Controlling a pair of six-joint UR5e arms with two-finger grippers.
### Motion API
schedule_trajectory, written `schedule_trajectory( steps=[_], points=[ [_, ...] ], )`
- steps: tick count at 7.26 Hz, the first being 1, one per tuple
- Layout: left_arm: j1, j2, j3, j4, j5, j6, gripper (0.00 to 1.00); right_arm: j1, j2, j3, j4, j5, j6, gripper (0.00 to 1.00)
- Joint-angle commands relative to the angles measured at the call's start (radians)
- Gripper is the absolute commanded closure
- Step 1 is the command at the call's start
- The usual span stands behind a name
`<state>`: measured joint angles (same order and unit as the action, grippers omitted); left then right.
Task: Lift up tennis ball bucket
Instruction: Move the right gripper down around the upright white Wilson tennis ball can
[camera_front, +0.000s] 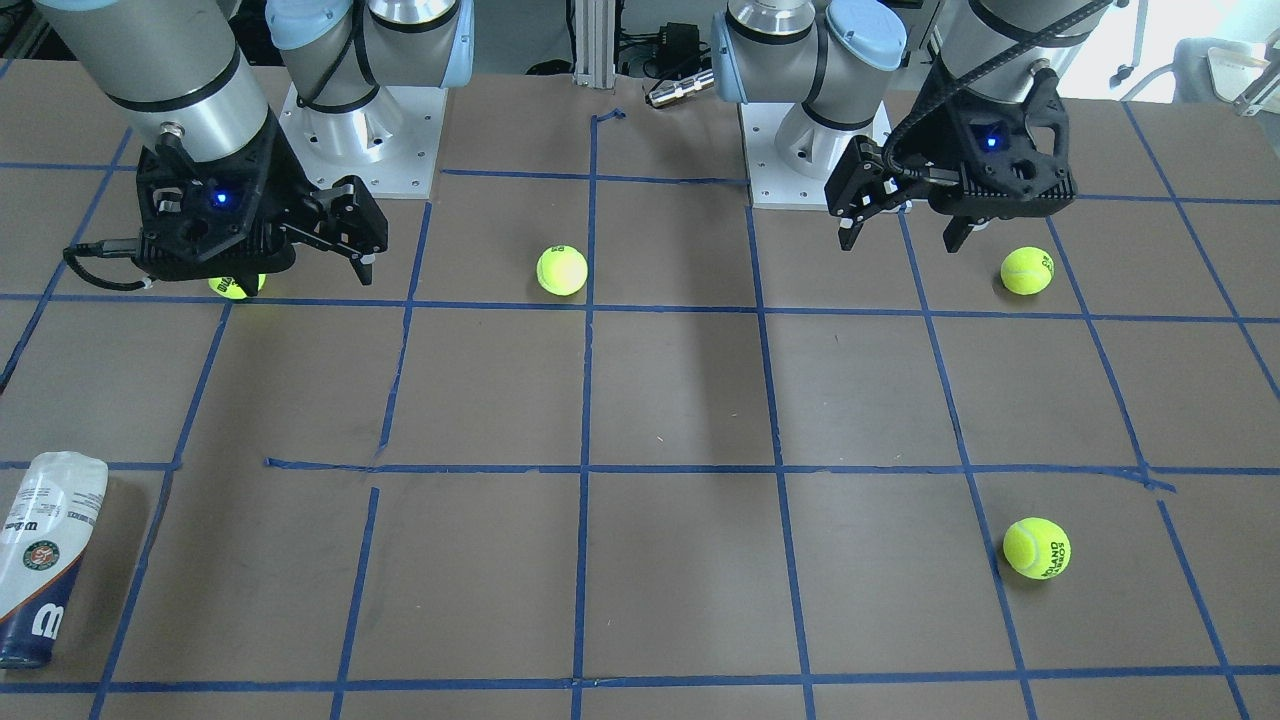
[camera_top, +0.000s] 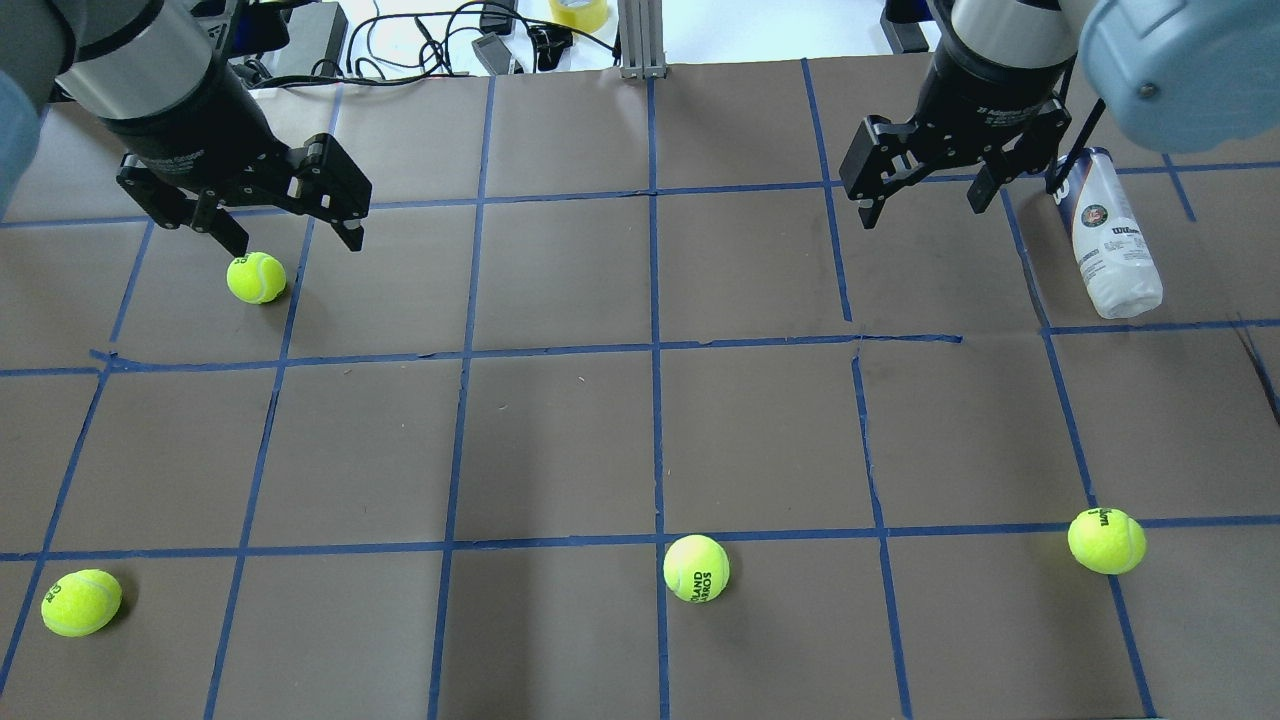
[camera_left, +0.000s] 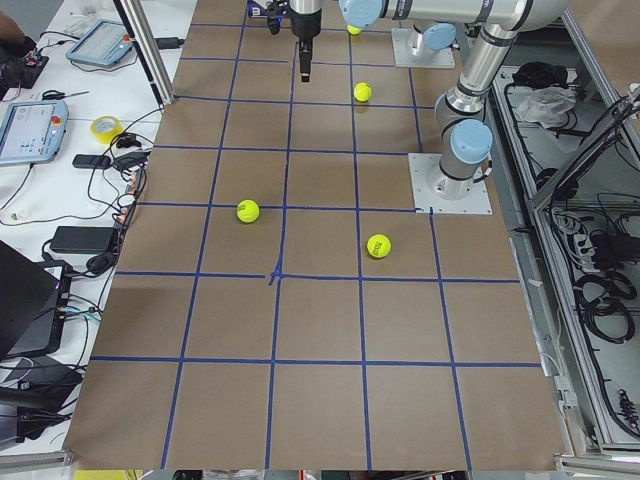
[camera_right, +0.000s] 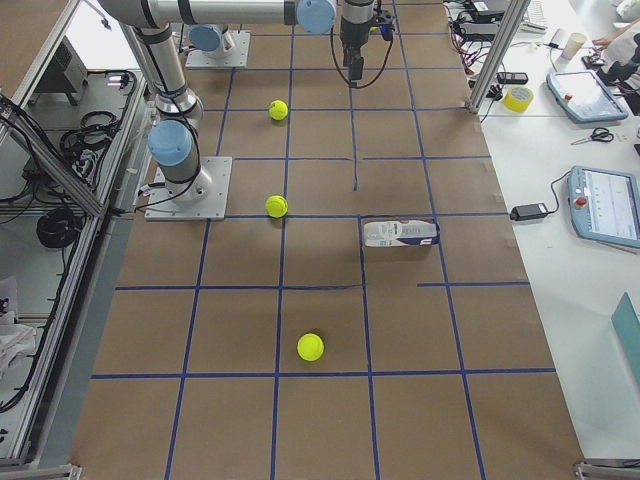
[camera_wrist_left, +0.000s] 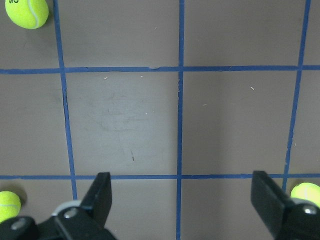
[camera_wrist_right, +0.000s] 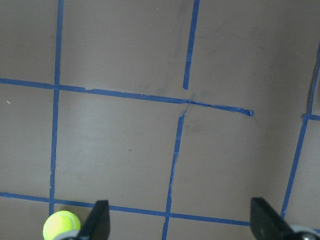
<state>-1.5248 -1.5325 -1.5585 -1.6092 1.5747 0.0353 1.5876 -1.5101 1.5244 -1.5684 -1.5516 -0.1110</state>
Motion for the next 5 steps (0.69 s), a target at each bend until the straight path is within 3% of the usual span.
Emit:
schedule_trajectory(
  steps=[1, 3, 5],
  points=[
    [0.0, 0.0, 0.0, 0.0, -0.001, 0.0, 0.0, -0.001, 0.005, 0.0, -0.011, 0.001, 0.001, 0.0],
    [0.002, 0.0, 0.0, 0.003, -0.001, 0.0, 0.0, -0.015, 0.01, -0.003, -0.015, 0.002, -0.006, 0.0],
    [0.0, -0.001, -0.002, 0.003, -0.002, 0.0, 0.0, -0.107, 0.031, -0.004, -0.018, -0.01, -0.042, 0.0]
  ],
)
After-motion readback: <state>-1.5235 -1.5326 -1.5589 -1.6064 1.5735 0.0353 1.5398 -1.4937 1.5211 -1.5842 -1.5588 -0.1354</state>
